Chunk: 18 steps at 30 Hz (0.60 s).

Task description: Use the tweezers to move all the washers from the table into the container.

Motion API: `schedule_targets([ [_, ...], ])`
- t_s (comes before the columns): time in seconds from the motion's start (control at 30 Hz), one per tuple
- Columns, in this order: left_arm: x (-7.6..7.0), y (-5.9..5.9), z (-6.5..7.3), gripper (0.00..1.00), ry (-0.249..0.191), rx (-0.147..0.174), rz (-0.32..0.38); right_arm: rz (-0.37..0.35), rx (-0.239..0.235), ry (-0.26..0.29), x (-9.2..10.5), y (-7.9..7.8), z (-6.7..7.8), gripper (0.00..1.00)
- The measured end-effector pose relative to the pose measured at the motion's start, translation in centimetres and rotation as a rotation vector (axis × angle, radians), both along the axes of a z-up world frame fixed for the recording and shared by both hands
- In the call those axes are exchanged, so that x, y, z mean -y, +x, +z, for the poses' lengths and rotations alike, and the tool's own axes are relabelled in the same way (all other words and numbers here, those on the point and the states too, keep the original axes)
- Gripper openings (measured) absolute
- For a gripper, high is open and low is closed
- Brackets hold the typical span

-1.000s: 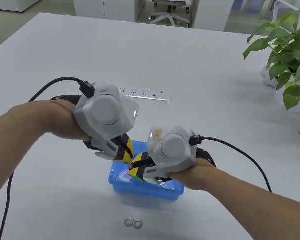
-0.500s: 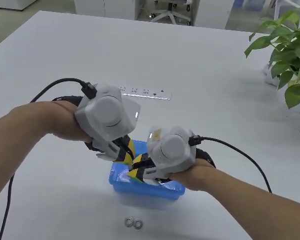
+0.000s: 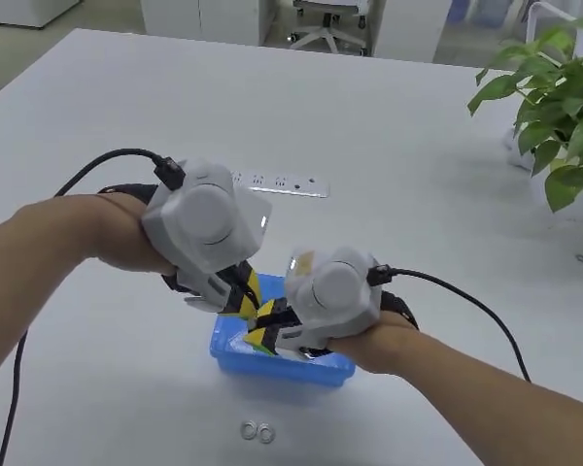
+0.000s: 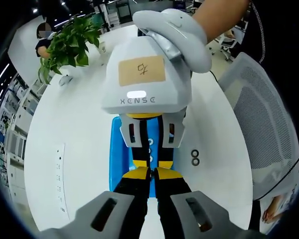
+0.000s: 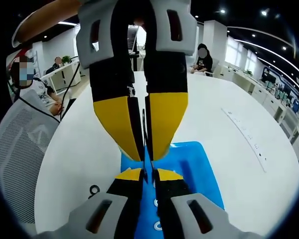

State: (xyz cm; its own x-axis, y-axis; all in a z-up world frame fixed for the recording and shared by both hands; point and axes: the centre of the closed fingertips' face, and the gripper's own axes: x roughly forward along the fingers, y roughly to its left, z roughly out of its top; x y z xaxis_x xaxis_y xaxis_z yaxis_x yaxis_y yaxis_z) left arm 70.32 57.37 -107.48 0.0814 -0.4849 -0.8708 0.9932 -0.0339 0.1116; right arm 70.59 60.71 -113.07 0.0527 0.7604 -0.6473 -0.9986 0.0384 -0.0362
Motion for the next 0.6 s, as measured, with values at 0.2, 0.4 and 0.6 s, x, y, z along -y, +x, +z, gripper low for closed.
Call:
schedule_targets([
  [0.2, 0.2, -0.5, 0.9, 0.07, -0.004, 0.009, -0.003, -0.011, 0.013, 0.012, 0.3, -0.4, 0.8, 0.11],
  [0.4, 0.4, -1.1, 1.7, 0.07, 0.002, 0.017, -0.010, -0.024, 0.022, 0.029, 0.4, -0.8, 1.7, 0.11],
  [0.6, 0.6, -2.0, 2.4, 0.07, 0.000, 0.019, -0.013, -0.029, 0.032, 0.038, 0.7, -1.5, 2.4, 0.11],
])
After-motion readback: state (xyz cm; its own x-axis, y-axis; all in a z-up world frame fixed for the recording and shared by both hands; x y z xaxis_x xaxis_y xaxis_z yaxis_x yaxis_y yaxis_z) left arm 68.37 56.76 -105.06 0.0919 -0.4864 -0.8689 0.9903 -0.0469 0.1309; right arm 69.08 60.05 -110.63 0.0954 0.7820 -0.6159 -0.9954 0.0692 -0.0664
